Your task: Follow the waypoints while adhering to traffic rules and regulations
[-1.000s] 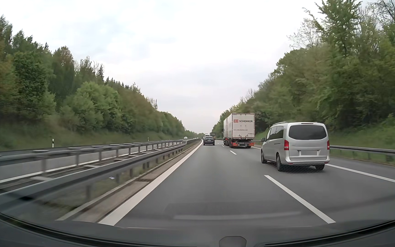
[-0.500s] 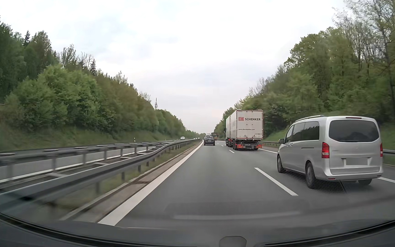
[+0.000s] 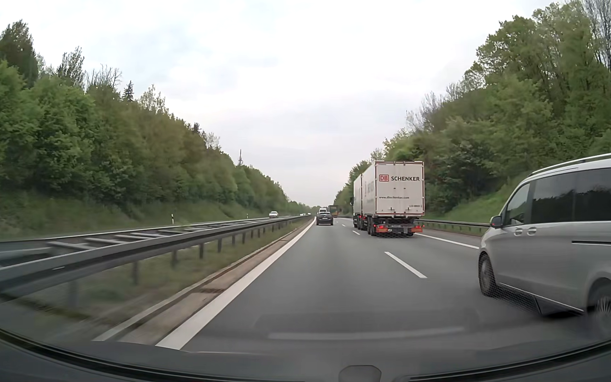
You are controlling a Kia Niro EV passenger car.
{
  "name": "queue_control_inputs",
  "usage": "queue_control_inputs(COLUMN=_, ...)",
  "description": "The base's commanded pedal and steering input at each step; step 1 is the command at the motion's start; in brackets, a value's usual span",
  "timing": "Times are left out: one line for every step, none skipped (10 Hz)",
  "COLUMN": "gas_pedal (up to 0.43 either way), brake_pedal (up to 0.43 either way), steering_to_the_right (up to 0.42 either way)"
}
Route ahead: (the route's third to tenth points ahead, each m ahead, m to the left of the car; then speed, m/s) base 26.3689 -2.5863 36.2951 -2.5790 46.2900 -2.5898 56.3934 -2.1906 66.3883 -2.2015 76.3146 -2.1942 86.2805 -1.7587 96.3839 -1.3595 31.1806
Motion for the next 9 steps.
queue_control_inputs(gas_pedal=0.189, brake_pedal=0.000, steering_to_the_right=-0.003)
queue_control_inputs(gas_pedal=0.189, brake_pedal=0.000, steering_to_the_right=-0.002)
queue_control_inputs(gas_pedal=0.189, brake_pedal=0.000, steering_to_the_right=-0.003)
queue_control_inputs(gas_pedal=0.189, brake_pedal=0.000, steering_to_the_right=-0.002)
queue_control_inputs(gas_pedal=0.189, brake_pedal=0.000, steering_to_the_right=-0.002)
queue_control_inputs(gas_pedal=0.189, brake_pedal=0.000, steering_to_the_right=-0.002)
queue_control_inputs(gas_pedal=0.189, brake_pedal=0.000, steering_to_the_right=-0.002)
queue_control_inputs(gas_pedal=0.189, brake_pedal=0.000, steering_to_the_right=-0.002)
queue_control_inputs(gas_pedal=0.189, brake_pedal=0.000, steering_to_the_right=-0.002)
